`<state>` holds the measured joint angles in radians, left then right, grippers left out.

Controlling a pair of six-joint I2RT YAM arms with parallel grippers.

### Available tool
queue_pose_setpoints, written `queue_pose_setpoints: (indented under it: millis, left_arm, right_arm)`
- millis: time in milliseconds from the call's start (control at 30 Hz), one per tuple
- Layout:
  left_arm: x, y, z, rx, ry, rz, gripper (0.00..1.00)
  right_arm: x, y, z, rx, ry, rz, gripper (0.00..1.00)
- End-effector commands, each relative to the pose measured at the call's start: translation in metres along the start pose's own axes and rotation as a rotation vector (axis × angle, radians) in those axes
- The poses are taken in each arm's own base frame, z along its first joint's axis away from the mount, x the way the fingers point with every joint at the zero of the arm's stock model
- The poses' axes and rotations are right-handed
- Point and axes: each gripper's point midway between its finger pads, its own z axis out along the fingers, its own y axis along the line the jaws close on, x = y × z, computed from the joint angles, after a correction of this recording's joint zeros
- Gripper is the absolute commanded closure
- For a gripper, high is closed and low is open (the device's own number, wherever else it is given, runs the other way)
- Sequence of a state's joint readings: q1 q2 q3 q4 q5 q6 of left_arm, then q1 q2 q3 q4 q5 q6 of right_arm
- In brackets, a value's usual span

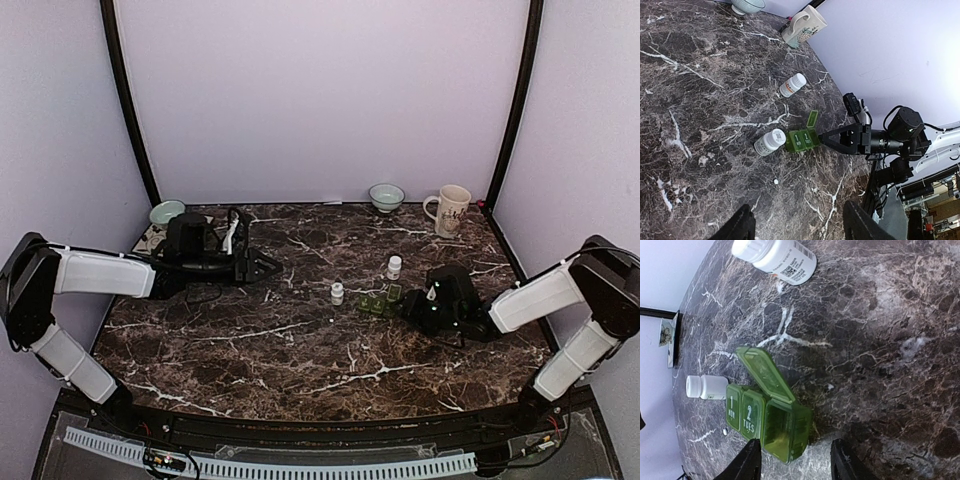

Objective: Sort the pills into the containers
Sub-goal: Place the pill container at the center of the board, then pick up the pill bottle from the center of the board.

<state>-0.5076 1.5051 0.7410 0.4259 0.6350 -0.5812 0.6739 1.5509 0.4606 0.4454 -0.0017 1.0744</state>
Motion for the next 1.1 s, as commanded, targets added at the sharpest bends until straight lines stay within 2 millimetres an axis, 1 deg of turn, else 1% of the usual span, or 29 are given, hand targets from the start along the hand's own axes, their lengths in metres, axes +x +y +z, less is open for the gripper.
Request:
queue_pose_setpoints:
  millis: [0, 100, 167, 300, 367, 500, 533, 600, 667, 700, 733, 767, 800, 833, 867, 967, 1033, 1067]
  left_arm:
    - [-0.003, -0.006, -0.007, 0.024, -0.027, 0.02, 0.38]
    - [0.0, -0.004, -0.007, 0.024, -0.028, 0.017, 0.38]
    - [0.001, -0.004, -0.007, 0.027, -0.031, 0.017, 0.38]
    - [0.001, -0.005, -0.01, 0.032, -0.05, 0.017, 0.38]
    - [0.001, -0.007, -0.013, 0.034, -0.063, 0.021, 0.38]
    - [-0.002, -0.01, -0.019, 0.026, -0.09, 0.041, 0.38]
    - [-0.003, -0.01, -0.022, 0.014, -0.103, 0.052, 0.37]
    - [-0.012, -0.015, -0.031, -0.008, -0.145, 0.091, 0.36]
    - [-0.025, -0.019, -0.043, -0.058, -0.209, 0.142, 0.29]
    - [-0.032, -0.019, -0.05, -0.096, -0.245, 0.166, 0.24]
    - [-0.039, -0.02, -0.057, -0.13, -0.281, 0.194, 0.19]
    - [-0.047, -0.022, -0.065, -0.161, -0.318, 0.228, 0.16]
    - [-0.054, -0.023, -0.073, -0.191, -0.356, 0.251, 0.11]
    - [-0.061, -0.025, -0.08, -0.216, -0.394, 0.266, 0.05]
    - [-0.068, -0.026, -0.087, -0.241, -0.43, 0.274, 0.02]
    - [-0.083, -0.028, -0.101, -0.283, -0.515, 0.289, 0.01]
    - [-0.089, -0.02, -0.105, -0.321, -0.546, 0.235, 0.01]
    - [-0.089, -0.015, -0.103, -0.335, -0.543, 0.198, 0.01]
  right_arm:
    - [-0.016, 0.013, -0.018, 0.068, -0.051, -0.132, 0.53]
    - [-0.03, 0.029, -0.031, 0.098, -0.082, -0.23, 0.53]
    - [-0.035, 0.041, -0.037, 0.115, -0.081, -0.308, 0.53]
    - [-0.046, 0.068, -0.048, 0.153, -0.09, -0.462, 0.53]
    - [-0.055, 0.084, -0.055, 0.151, -0.126, -0.532, 0.53]
    - [-0.082, 0.122, -0.079, 0.138, -0.244, -0.663, 0.51]
    - [-0.091, 0.132, -0.086, 0.145, -0.283, -0.698, 0.46]
    - [-0.111, 0.146, -0.104, 0.175, -0.38, -0.753, 0.33]
    - [-0.135, 0.158, -0.126, 0.207, -0.507, -0.78, 0.18]
    - [-0.147, 0.162, -0.138, 0.217, -0.59, -0.767, 0.08]
    - [-0.16, 0.167, -0.154, 0.204, -0.69, -0.73, 0.01]
    - [-0.17, 0.169, -0.168, 0.188, -0.768, -0.693, 0.0]
    - [-0.18, 0.177, -0.186, 0.135, -0.858, -0.643, 0.0]
    - [-0.186, 0.179, -0.197, 0.117, -0.91, -0.61, 0.0]
    - [-0.191, 0.18, -0.203, 0.105, -0.94, -0.59, 0.0]
    - [-0.207, 0.189, -0.209, 0.103, -0.951, -0.609, 0.0]
    - [-0.212, 0.196, -0.209, 0.111, -0.945, -0.65, 0.02]
    - [-0.212, 0.2, -0.208, 0.111, -0.938, -0.676, 0.04]
